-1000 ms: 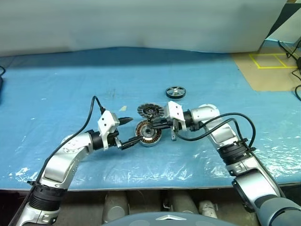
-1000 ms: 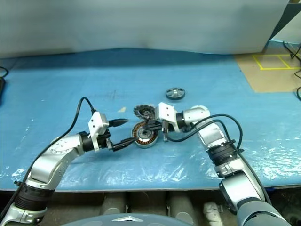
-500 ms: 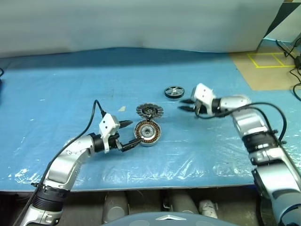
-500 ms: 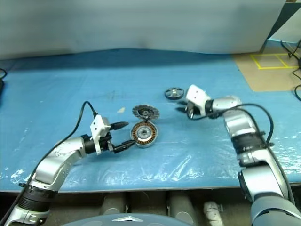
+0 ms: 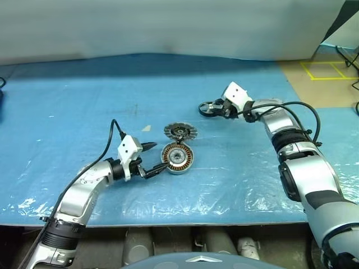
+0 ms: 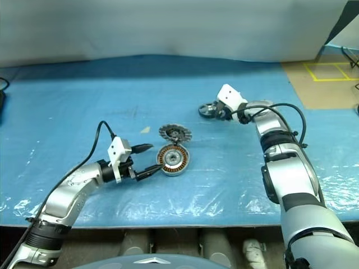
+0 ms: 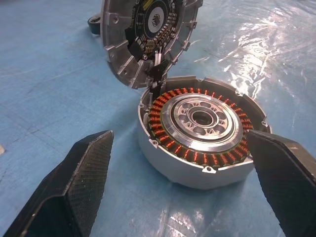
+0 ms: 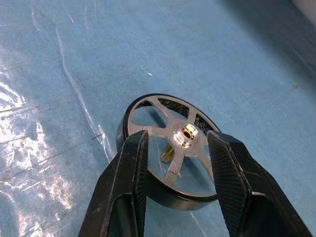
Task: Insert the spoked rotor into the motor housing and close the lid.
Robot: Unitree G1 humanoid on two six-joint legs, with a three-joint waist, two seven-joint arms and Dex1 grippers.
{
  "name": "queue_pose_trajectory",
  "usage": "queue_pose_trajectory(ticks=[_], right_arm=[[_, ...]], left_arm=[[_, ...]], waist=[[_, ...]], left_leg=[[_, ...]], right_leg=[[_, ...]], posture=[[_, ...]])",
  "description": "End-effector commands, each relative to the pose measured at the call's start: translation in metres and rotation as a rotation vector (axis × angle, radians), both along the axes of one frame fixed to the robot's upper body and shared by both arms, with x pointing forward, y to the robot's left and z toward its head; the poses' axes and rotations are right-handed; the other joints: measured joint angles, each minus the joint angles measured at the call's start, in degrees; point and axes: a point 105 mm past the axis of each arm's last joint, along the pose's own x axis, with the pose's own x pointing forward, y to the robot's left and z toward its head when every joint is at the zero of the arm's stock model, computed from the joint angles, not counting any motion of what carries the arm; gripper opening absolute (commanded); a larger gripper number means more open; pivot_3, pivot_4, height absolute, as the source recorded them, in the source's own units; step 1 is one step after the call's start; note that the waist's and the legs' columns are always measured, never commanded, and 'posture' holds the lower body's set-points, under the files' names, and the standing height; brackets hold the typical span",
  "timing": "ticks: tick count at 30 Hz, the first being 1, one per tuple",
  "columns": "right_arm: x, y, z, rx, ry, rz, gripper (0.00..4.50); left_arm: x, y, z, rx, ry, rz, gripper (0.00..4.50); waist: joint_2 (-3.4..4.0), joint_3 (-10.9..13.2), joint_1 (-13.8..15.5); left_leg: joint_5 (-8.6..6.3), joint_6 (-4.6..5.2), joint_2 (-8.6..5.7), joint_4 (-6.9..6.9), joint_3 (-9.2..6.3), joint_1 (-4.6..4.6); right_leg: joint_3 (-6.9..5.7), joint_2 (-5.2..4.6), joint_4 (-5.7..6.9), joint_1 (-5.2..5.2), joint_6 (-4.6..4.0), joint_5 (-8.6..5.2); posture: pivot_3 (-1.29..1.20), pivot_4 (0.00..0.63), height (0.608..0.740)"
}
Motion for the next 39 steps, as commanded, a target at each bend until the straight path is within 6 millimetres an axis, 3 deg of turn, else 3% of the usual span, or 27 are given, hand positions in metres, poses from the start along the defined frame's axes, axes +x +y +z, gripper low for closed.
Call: queue_pose_trajectory(ticks=[1, 12, 22, 32, 39], right_arm=[[0.005, -0.001, 0.011, -0.003, -0.045, -0.018, 1.93], [0.001, -0.002, -0.014, -0.027, 0.019, -0.038, 1.93], [-0.001, 0.001, -0.025, -0.044, 0.036, -0.045, 1.93], [0.006, 0.003, 0.003, 0.015, -0.063, -0.046, 1.93], [0.005, 0.002, 0.003, 0.02, -0.066, -0.042, 1.93]], left_arm=[[-0.003, -0.001, 0.008, -0.002, -0.045, 0.004, 4.5], [-0.004, -0.011, 0.02, -0.006, -0.061, 0.009, 4.5], [-0.005, -0.007, 0.03, 0.002, -0.064, 0.024, 4.5], [-0.004, -0.003, 0.026, 0.003, -0.054, 0.026, 4.5], [-0.006, -0.007, 0.02, 0.001, -0.049, 0.022, 4.5]], waist=[[0.0, 0.0, 0.0], [0.01, 0.0, -0.1], [0.01, 0.0, -0.2], [0.02, 0.0, -0.2], [0.02, 0.0, -0.1]], left_leg=[[-0.02, 0.03, 0.01, 0.01, 0.03, -0.01], [-0.04, 0.03, 0.13, 0.36, 0.16, 0.05], [-0.04, 0.03, 0.17, 0.44, 0.21, 0.06], [-0.04, 0.02, 0.18, 0.5, 0.21, 0.06], [-0.05, 0.03, 0.19, 0.5, 0.22, 0.06]], right_leg=[[0.0, 0.0, 0.05, 0.0, -0.01, -0.01], [0.06, 0.01, 0.18, 0.0, -0.05, -0.03], [0.09, 0.02, 0.22, 0.0, -0.05, -0.03], [0.09, 0.02, 0.23, 0.0, -0.05, -0.03], [0.09, 0.02, 0.21, 0.0, -0.05, -0.03]], posture=[[0.0, 0.15, 0.74], [0.0, 0.15, 0.74], [0.0, 0.15, 0.74], [0.0, 0.15, 0.74], [0.0, 0.15, 0.74]])
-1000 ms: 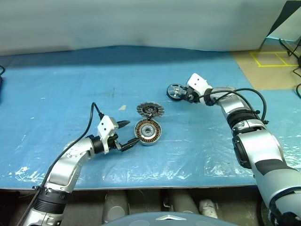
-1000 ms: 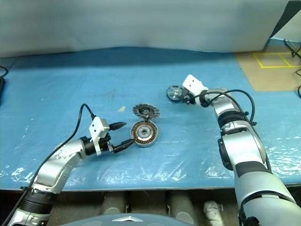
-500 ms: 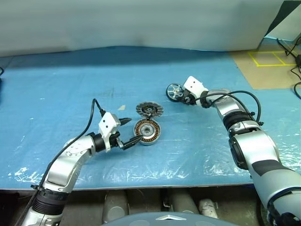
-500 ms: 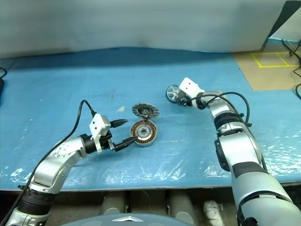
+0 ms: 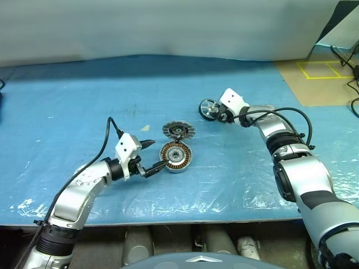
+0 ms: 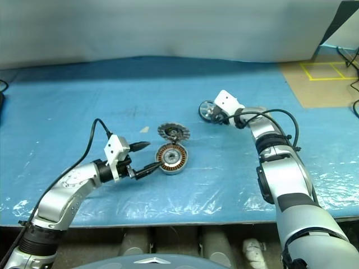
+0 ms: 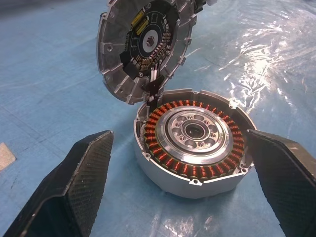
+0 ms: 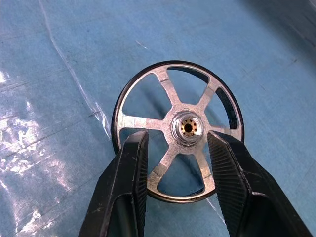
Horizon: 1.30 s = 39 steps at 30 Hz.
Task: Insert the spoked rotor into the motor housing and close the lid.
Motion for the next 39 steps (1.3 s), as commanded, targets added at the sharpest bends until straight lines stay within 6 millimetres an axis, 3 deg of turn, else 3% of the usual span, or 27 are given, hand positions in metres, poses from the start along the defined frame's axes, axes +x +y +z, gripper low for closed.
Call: queue_pose_trajectory(ticks=[1, 14, 23, 34, 37, 39], right_arm=[[0.002, 0.0, 0.017, 0.039, -0.06, 0.01, 1.93], [0.005, -0.012, 0.011, 0.076, -0.054, -0.09, 1.93], [-0.001, -0.004, -0.006, 0.049, 0.014, -0.045, 1.93], [-0.003, 0.0, -0.013, 0.034, 0.038, -0.018, 1.93], [-0.005, 0.001, -0.015, 0.028, 0.045, -0.005, 1.34], [-0.005, 0.001, -0.015, 0.026, 0.046, -0.003, 0.66]], left_arm=[[-0.002, -0.002, 0.004, -0.005, -0.034, -0.012, 4.5], [0.0, -0.009, 0.012, -0.01, -0.043, -0.022, 4.5], [-0.002, 0.005, 0.008, 0.001, -0.033, -0.018, 4.5], [-0.007, -0.003, 0.001, 0.002, -0.029, -0.013, 4.5], [-0.006, -0.001, 0.001, 0.004, -0.029, -0.013, 4.5], [-0.005, -0.001, 0.002, 0.004, -0.03, -0.015, 4.5]], waist=[[0.0, 0.0, 0.0], [0.0, 0.0, 0.0], [0.02, 0.0, -0.1], [0.01, 0.0, -0.1], [0.01, 0.0, -0.1], [0.01, 0.0, -0.1]], left_leg=[[0.0, 0.0, 0.0, 0.0, 0.0, 0.0], [0.0, -0.02, 0.01, -0.01, 0.01, 0.02], [0.0, -0.03, 0.0, -0.02, 0.03, 0.01], [-0.09, -0.15, 0.04, -0.02, 0.05, 0.04], [-0.1, -0.15, 0.04, -0.01, 0.06, 0.05], [-0.09, -0.15, 0.04, -0.02, 0.06, 0.04]], right_leg=[[0.0, 0.0, 0.0, 0.0, 0.0, 0.0], [0.0, 0.0, -0.01, 0.0, 0.0, 0.0], [0.01, 0.0, -0.02, 0.0, 0.0, 0.0], [0.02, 0.01, -0.01, 0.0, 0.0, 0.0], [0.03, 0.01, -0.01, 0.0, 0.0, 0.0], [0.03, 0.01, -0.01, 0.0, 0.0, 0.0]], posture=[[0.0, 0.15, 0.74], [0.0, 0.15, 0.74], [0.0, 0.15, 0.74], [0.0, 0.15, 0.74], [0.0, 0.15, 0.74], [0.0, 0.15, 0.74]])
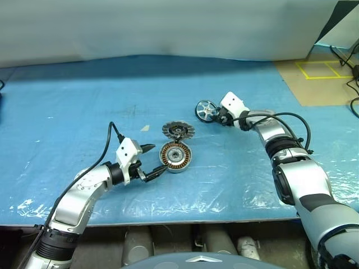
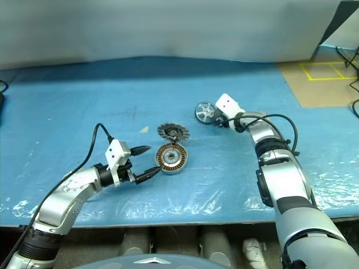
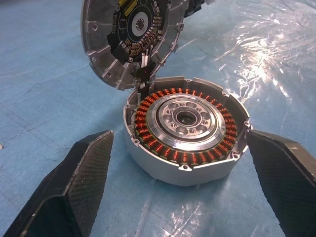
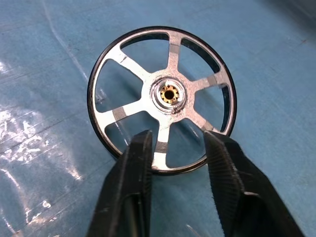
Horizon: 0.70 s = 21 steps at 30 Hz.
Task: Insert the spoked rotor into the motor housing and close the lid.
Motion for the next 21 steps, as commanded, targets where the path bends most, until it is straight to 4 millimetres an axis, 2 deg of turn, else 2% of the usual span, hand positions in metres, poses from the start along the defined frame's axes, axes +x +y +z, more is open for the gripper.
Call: queue_pose_trajectory(ticks=[1, 2, 11, 14, 21], right_arm=[[0.0, 0.002, 0.001, -0.01, -0.002, 0.016, 0.32], [0.0, 0.002, 0.001, -0.009, -0.002, 0.017, 0.02], [-0.001, 0.003, 0.0, -0.007, 0.005, 0.022, 0.02], [0.002, 0.002, 0.005, 0.015, -0.023, -0.006, 0.02], [0.0, 0.005, 0.003, 0.037, -0.015, 0.011, 0.02]], left_arm=[[0.001, -0.002, 0.011, -0.008, -0.047, -0.014, 4.5], [0.001, -0.002, 0.012, -0.008, -0.049, -0.014, 4.5], [0.005, 0.001, 0.015, -0.007, -0.056, -0.008, 4.5], [0.006, 0.004, 0.016, -0.006, -0.059, 0.0, 4.5], [-0.006, 0.022, -0.007, 0.006, -0.038, 0.006, 4.5]], waist=[[0.0, 0.0, 0.0], [0.0, 0.0, 0.1], [0.0, 0.0, 0.1], [0.0, 0.0, 0.1], [0.0, 0.0, 0.0]], left_leg=[[0.0, 0.0, 0.0, 0.0, 0.0, 0.0], [0.0, 0.0, 0.0, 0.0, 0.0, 0.0], [0.01, 0.02, 0.01, 0.0, 0.02, -0.01], [0.01, 0.02, 0.01, 0.0, 0.02, -0.01], [0.0, 0.0, 0.04, -0.05, 0.04, -0.01]], right_leg=[[0.0, 0.0, 0.0, 0.0, 0.0, 0.0], [0.0, 0.0, 0.0, 0.0, 0.0, 0.0], [0.0, 0.0, 0.0, 0.0, 0.0, 0.0], [0.0, 0.0, 0.0, 0.0, 0.0, 0.0], [0.0, 0.02, -0.05, 0.0, 0.0, -0.01]], posture=[[0.0, 0.15, 0.74], [0.0, 0.15, 0.74], [0.0, 0.15, 0.74], [0.0, 0.15, 0.74], [0.0, 0.15, 0.74]])
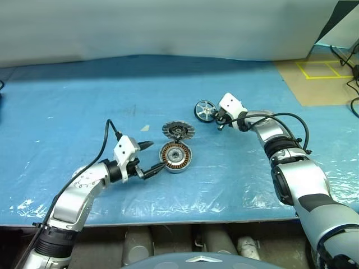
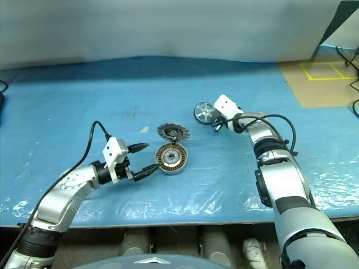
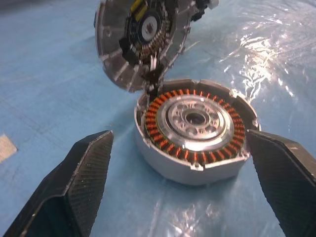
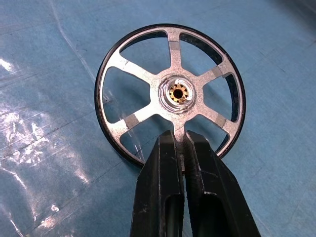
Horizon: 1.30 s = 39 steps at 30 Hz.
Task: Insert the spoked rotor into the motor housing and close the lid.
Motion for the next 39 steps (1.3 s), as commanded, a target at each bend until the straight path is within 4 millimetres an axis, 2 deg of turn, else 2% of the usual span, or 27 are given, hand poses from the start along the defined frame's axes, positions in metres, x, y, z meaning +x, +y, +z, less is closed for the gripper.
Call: queue_pose_trajectory(ticks=[1, 8, 13, 17, 20, 23, 25, 27, 33, 39], right_arm=[[0.001, 0.002, 0.004, 0.029, -0.023, -0.003, 0.02], [0.001, -0.003, 0.006, 0.051, -0.039, -0.025, 0.02], [0.005, -0.014, 0.028, 0.156, -0.105, -0.078, 0.02], [-0.005, -0.023, 0.046, 0.282, -0.137, -0.037, 0.02], [-0.022, -0.021, 0.06, 0.38, -0.153, 0.049, 0.02], [-0.053, -0.02, 0.071, 0.48, -0.129, 0.164, 0.02], [-0.08, -0.017, 0.062, 0.465, -0.06, 0.263, 0.02], [-0.099, -0.015, 0.052, 0.442, 0.001, 0.316, 0.02], [-0.126, -0.018, 0.045, 0.427, 0.069, 0.361, 0.02], [-0.156, -0.004, 0.035, 0.36, 0.132, 0.512, 0.02]], left_arm=[[-0.004, 0.012, 0.001, 0.003, -0.042, -0.001, 4.5], [-0.002, 0.015, -0.006, 0.002, -0.05, -0.015, 4.5], [-0.003, 0.019, -0.015, 0.005, -0.042, -0.02, 4.5], [0.001, 0.022, -0.018, 0.004, -0.044, -0.031, 4.5], [0.002, 0.024, -0.021, 0.001, -0.043, -0.037, 4.5], [0.003, 0.022, -0.024, -0.005, -0.047, -0.042, 4.5], [0.005, 0.021, -0.023, -0.012, -0.055, -0.045, 4.5], [0.006, 0.02, -0.022, -0.018, -0.061, -0.047, 4.5], [0.001, 0.019, -0.028, -0.027, -0.049, -0.069, 4.5], [0.001, 0.016, -0.031, -0.03, -0.05, -0.078, 4.5]], waist=[[0.0, 0.0, 0.1], [0.01, 0.0, 0.2], [0.01, 0.0, 0.2], [0.02, 0.0, 0.4], [0.01, 0.0, 0.5], [0.01, 0.0, 0.6], [0.0, 0.0, 1.0], [-0.01, 0.0, 1.4], [-0.01, 0.0, 1.5], [-0.01, 0.0, 1.6]], left_leg=[[0.0, 0.0, 0.01, -0.02, 0.0, 0.01], [-0.02, -0.03, 0.29, 0.04, 0.47, 0.05], [-0.01, -0.03, 0.35, 0.01, 0.54, 0.03], [0.0, 0.0, 0.37, -0.01, 0.56, 0.0], [0.01, 0.01, 0.39, -0.01, 0.57, 0.01], [0.01, 0.02, 0.41, -0.07, 0.57, 0.03], [0.01, 0.02, 0.4, -0.13, 0.58, 0.04], [0.01, 0.02, 0.41, -0.22, 0.58, 0.06], [0.03, -0.11, 0.35, -0.52, 0.66, 0.14], [0.05, -0.11, 0.36, -0.64, 0.65, 0.18]], right_leg=[[0.0, 0.01, -0.01, 0.0, 0.0, 0.0], [0.0, -0.02, 0.02, 0.0, 0.0, 0.0], [0.01, 0.01, -0.03, -0.05, 0.0, 0.0], [0.01, 0.02, -0.03, -0.09, 0.0, 0.0], [0.02, 0.03, -0.03, -0.09, 0.0, 0.0], [0.04, 0.06, -0.06, -0.08, 0.01, 0.0], [0.04, 0.06, -0.12, -0.08, 0.02, 0.0], [0.04, 0.08, -0.26, -0.04, 0.04, 0.0], [0.21, 0.17, -0.34, -0.02, 0.06, 0.0], [0.19, 0.18, -0.68, 0.01, 0.14, 0.03]], posture=[[0.0, 0.15, 0.74], [0.0, 0.15, 0.74], [0.0, 0.15, 0.74], [0.0, 0.15, 0.74], [0.0, 0.15, 0.74], [0.0, 0.15, 0.74], [0.0, 0.15, 0.74], [0.0, 0.15, 0.74], [0.0, 0.15, 0.74], [0.0, 0.15, 0.74]])
